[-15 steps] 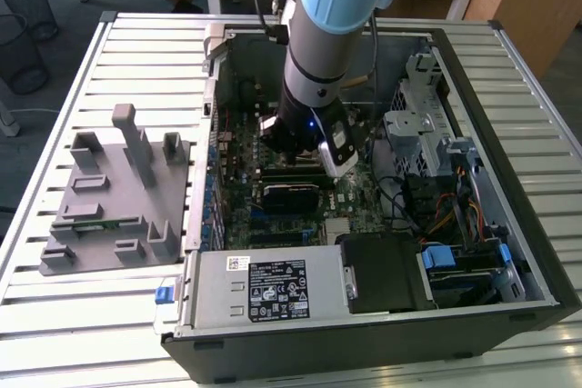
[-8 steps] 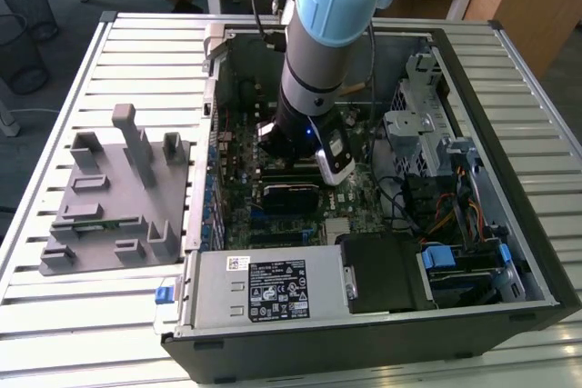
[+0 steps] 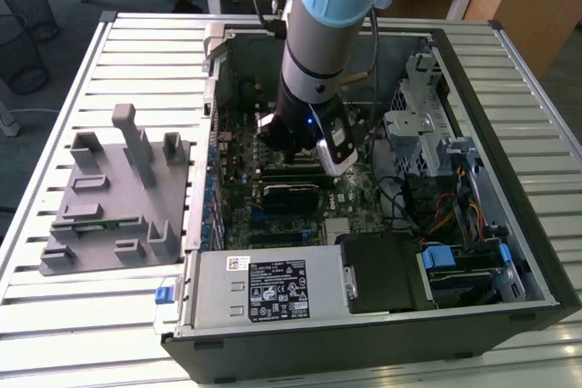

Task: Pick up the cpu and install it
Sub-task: 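Install the second cpu locking lever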

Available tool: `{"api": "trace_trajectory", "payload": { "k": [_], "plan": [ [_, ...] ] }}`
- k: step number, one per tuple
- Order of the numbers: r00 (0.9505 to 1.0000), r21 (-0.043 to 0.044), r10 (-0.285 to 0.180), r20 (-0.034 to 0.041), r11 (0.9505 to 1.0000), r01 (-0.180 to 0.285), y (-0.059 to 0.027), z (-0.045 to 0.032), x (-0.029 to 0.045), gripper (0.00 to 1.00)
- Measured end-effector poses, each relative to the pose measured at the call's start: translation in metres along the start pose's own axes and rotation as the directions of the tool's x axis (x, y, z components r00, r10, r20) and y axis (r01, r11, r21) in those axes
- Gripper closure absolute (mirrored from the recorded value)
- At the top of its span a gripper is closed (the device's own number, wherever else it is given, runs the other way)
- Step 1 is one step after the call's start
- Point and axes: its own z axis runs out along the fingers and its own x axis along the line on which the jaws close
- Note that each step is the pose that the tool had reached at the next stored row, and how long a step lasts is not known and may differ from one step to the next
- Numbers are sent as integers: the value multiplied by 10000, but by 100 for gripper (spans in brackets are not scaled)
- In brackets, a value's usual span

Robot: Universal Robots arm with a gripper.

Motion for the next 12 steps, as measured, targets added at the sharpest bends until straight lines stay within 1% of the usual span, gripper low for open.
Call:
{"api": "trace_trajectory", "payload": {
  "k": [3, 8, 10, 12],
  "plan": [
    [10000, 19, 4, 0, 10000, -4, 7, -27, 8, 89],
    [10000, 21, 3, 0, 10000, -3, 19, -54, 66, 89],
    [10000, 20, 2, 0, 10000, -2, 30, -90, 84, 89],
    [10000, 20, 1, 0, 10000, -1, 47, -155, 95, 89]
  ]
}}
